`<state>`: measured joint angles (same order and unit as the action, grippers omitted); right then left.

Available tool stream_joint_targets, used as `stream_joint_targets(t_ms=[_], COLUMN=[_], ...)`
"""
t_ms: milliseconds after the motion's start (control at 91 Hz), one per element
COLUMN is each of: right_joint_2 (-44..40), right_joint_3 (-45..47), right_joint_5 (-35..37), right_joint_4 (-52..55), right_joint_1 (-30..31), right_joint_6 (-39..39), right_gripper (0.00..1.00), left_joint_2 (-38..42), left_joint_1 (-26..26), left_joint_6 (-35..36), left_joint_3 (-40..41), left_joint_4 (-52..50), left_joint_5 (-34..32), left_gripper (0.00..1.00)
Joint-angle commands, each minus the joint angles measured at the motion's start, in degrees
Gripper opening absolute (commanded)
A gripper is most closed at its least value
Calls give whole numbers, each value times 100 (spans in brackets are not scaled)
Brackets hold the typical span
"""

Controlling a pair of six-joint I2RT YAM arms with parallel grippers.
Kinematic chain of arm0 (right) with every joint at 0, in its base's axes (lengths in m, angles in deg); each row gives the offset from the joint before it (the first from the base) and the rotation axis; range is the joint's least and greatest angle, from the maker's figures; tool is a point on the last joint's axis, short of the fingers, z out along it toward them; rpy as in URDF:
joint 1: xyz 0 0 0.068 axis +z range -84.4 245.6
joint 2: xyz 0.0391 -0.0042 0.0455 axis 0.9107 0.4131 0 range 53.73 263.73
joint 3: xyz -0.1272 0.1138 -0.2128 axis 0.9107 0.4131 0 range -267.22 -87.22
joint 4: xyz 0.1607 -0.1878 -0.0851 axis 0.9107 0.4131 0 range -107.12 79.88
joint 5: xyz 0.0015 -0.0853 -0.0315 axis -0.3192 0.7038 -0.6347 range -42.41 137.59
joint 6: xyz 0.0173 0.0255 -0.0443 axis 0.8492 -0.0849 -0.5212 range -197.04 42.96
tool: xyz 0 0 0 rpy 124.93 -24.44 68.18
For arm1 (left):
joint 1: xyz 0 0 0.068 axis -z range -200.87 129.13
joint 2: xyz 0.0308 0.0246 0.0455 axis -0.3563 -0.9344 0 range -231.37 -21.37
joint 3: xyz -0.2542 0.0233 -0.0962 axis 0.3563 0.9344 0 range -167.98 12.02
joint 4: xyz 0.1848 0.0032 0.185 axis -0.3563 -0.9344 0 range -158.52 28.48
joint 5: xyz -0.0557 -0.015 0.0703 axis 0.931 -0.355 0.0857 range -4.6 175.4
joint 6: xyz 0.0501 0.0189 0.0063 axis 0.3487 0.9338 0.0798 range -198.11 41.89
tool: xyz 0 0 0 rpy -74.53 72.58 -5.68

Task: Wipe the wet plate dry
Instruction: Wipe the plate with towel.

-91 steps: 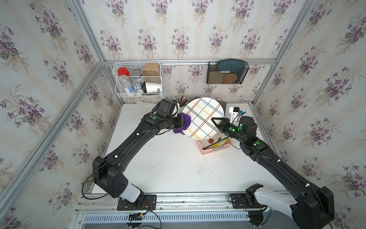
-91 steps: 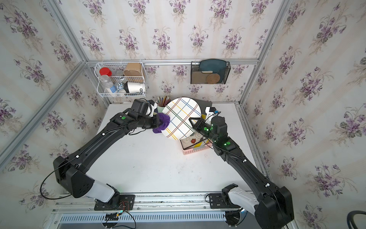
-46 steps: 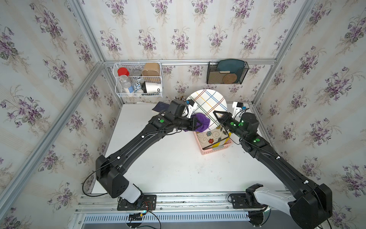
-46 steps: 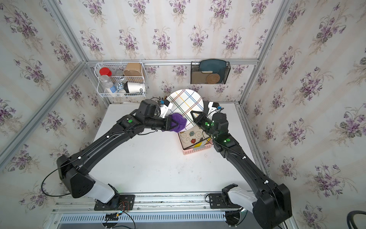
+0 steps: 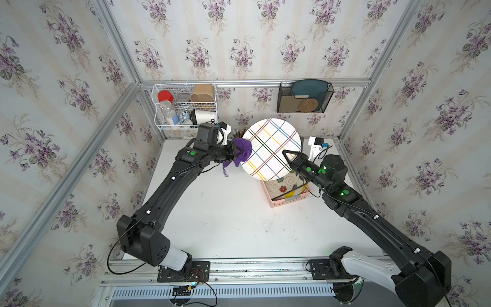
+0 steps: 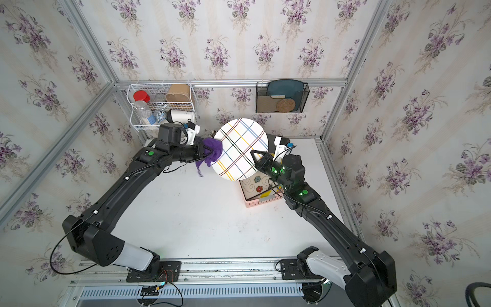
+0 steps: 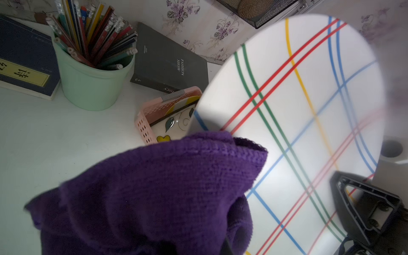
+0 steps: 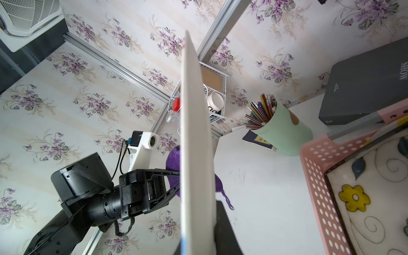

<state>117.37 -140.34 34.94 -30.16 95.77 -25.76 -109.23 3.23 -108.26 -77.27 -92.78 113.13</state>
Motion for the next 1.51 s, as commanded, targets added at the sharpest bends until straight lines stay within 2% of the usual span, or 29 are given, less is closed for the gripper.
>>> stream_joint_targets(t_ms=[0,66,176,242,374,440,484,626,736,791,846,923,1011,1088,1154,1209,1297,1352,1429,1494], right_joint_2=[260,369,97,-108,266,496,537,142,310,605,834,833,595,472,532,655,770,774,722,565], right_joint_3=[-374,-514,-421,-236,-571,-776,-814,-420,-553,-989,-1221,-1126,-855,-758,-832,-977,-1139,-1171,-1131,-981], right_joint_5=[-1255,-1340,-692,-370,-891,-1139,-1138,-378,-433,-626,-779,-658,-310,-262,-502,-697,-780,-754,-935,-1037], right_joint_4=[-1317,-1300,-1039,-1011,-778,-688,-722,-1044,-878,-467,-274,-441,-663,-683,-637,-552,-614,-776,-1058,-1342], right_joint_1=[367,401,359,315,522,639,647,452,524,700,805,800,737,709,738,769,753,626,82,-574], right_joint_6=[-39,-24,-149,-193,-563,-648,-618,-424,-535,-751,-859,-760,-696,-745,-793,-841,-835,-759,-258,196], right_gripper=[0,0,0,0,0,0,0,0,0,0,0,0,0,0,0,0,0,0,0,0], left_joint_2=[-363,-505,-230,-175,-632,-763,-725,-360,-646,-874,-1013,-943,-693,-475,-341,-292,-379,-505,-577,-441], left_joint_1=[306,354,-75,-195,328,479,440,262,824,1143,1245,1066,615,128,-103,-106,135,402,635,497], left_joint_6=[-31,53,-8,-118,-124,-128,-160,51,293,626,837,854,596,86,-224,-311,-407,-240,164,22], left_joint_3=[-349,-605,-553,-592,-1054,-1190,-1164,-952,-1240,-1595,-1831,-1818,-1617,-1278,-958,-789,-603,-740,-1030,-997], left_joint_4=[120,-31,140,345,329,313,330,331,133,-333,-622,-735,-740,-651,-464,-264,366,433,207,403], left_joint_5=[709,681,40,154,896,1010,949,429,755,589,249,-355,-978,-1177,-1191,-998,210,606,655,751], left_gripper=[0,0,0,0,0,0,0,0,0,0,0,0,0,0,0,0,0,0,0,0])
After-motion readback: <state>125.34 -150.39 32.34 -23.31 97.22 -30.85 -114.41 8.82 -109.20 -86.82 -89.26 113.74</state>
